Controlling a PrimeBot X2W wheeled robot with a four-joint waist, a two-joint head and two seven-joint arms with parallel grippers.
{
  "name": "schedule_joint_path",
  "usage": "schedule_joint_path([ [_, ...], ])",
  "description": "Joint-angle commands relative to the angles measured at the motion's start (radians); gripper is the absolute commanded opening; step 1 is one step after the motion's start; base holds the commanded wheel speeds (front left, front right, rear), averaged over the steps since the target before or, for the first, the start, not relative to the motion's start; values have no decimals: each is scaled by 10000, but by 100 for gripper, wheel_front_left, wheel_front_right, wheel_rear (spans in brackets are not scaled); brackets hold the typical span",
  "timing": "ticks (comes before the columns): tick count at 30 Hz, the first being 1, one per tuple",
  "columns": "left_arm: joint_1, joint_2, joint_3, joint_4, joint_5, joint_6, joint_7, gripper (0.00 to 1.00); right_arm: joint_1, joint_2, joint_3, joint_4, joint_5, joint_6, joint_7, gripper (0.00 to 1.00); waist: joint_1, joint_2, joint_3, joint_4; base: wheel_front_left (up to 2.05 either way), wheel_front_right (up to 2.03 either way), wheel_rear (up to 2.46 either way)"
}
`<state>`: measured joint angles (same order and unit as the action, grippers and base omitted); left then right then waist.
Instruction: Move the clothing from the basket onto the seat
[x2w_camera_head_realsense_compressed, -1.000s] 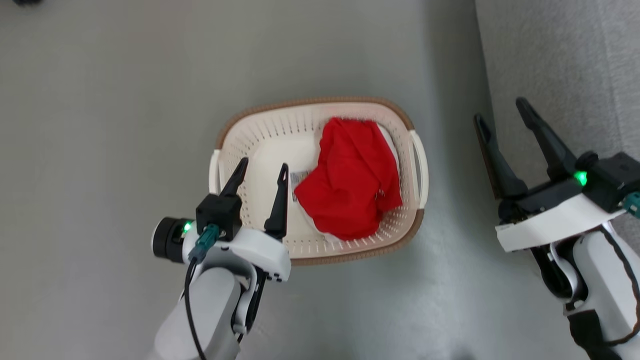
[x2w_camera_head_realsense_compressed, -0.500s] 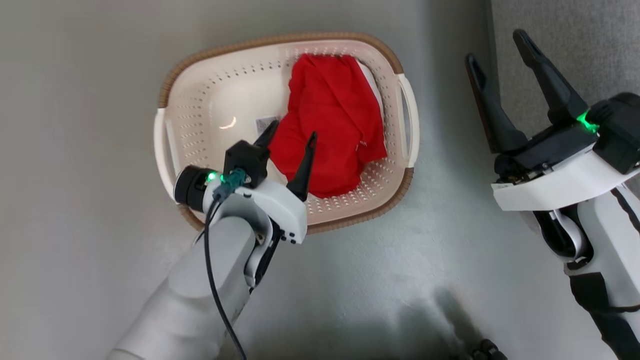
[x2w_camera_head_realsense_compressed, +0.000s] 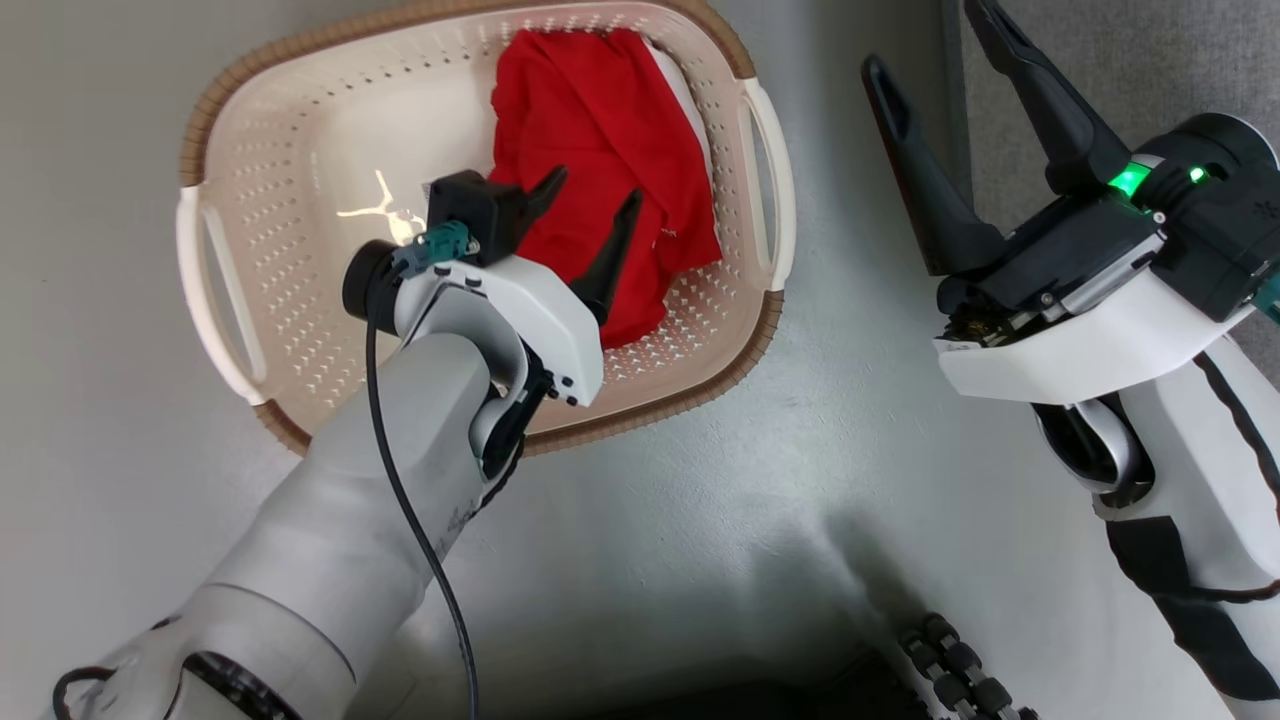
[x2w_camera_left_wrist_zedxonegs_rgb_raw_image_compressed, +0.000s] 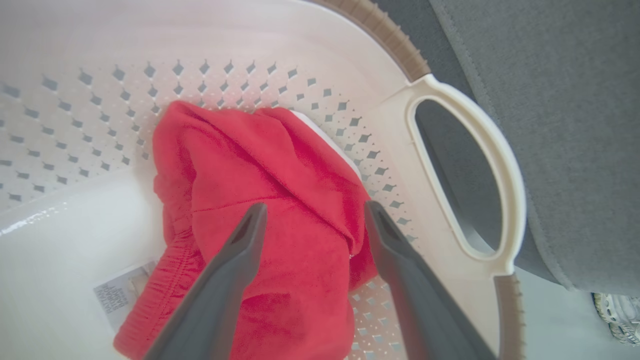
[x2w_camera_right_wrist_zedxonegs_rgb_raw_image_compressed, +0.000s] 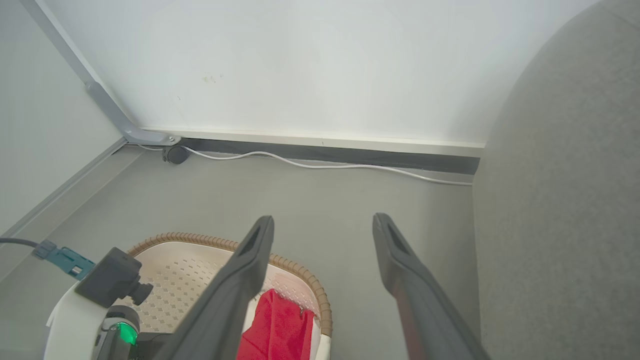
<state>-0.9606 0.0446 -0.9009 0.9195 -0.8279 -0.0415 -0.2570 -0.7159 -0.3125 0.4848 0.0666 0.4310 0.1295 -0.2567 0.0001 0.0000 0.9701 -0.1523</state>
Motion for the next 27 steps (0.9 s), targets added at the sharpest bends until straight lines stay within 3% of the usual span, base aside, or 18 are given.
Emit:
schedule_joint_path([
  [1,-128,57,-90,90,-284,-106,-47,100,277,57,153,-322,-10,12,-51,100,-1,0,206,-168,0,0,0],
  [15,-1507,57,-1702,1341,-1909,-417,139,100,96,253,267,-547,26,12,-51,100,-1,0,817,-642,0,0,0],
  [27,-1727,57,-3013,1679,-2357,-386,540,100,116,318,320,-651,40,12,-51,100,-1,0,844,-796,0,0,0],
])
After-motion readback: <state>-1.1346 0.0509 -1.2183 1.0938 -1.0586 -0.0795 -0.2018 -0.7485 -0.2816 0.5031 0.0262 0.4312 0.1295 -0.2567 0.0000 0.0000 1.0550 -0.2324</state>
